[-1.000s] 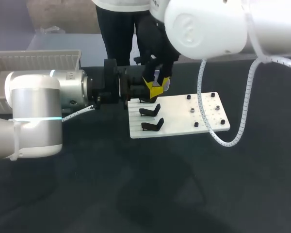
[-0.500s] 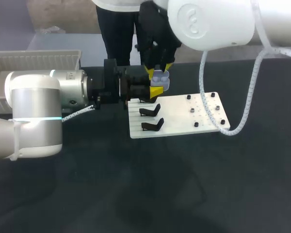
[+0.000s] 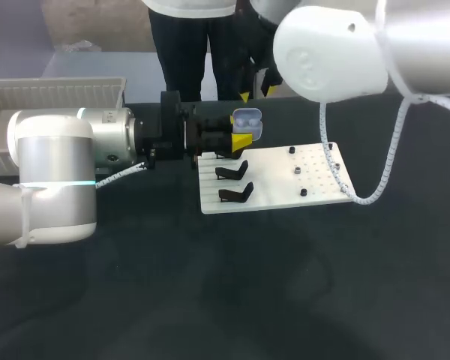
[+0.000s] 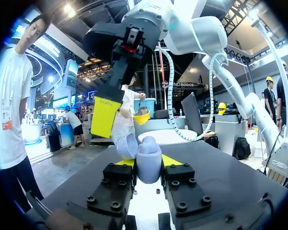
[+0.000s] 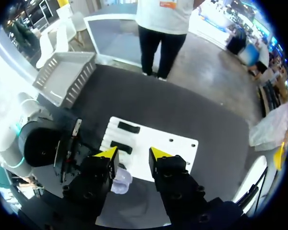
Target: Pick up each earbud case from the left stands, insert the matching earbuds, close the lid, and place the case in the box.
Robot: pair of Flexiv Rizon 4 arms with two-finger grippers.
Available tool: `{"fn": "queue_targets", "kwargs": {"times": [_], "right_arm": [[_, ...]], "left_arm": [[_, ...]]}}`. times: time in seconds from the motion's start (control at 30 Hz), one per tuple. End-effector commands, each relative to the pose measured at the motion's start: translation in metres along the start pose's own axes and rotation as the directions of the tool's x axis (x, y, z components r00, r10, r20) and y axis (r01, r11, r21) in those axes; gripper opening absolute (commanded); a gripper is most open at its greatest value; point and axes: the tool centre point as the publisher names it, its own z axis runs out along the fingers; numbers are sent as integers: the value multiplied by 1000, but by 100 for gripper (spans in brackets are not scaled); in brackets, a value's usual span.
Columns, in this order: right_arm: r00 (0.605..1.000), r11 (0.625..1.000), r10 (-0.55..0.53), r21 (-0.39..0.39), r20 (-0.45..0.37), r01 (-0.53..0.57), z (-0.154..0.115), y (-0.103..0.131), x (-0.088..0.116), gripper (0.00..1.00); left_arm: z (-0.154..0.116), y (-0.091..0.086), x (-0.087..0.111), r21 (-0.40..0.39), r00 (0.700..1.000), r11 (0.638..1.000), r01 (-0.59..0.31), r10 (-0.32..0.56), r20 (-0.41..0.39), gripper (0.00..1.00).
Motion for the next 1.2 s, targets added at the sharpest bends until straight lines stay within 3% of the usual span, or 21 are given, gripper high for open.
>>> {"fn": "queue_targets", "kwargs": {"times": [0.03,0.47,0.97,1.2], "right_arm": [[998,1000,6,-10,-62,-6,16,-6,-19,40],[998,1000,14,9,-65,-14,5,0,16,41],[997,998,43,-34,-63,-45,1,3,36,42],[994,995,92,-36,53,-90,-29,-15,44,46]], "left_arm": [[0,-1,1,-6,1000,1000,-4,5,5,0],[0,-1,1,-6,1000,1000,-4,5,5,0],[0,-1,1,-6,1000,1000,-4,5,5,0],[0,-1,1,-6,1000,1000,-4,5,5,0]]}}
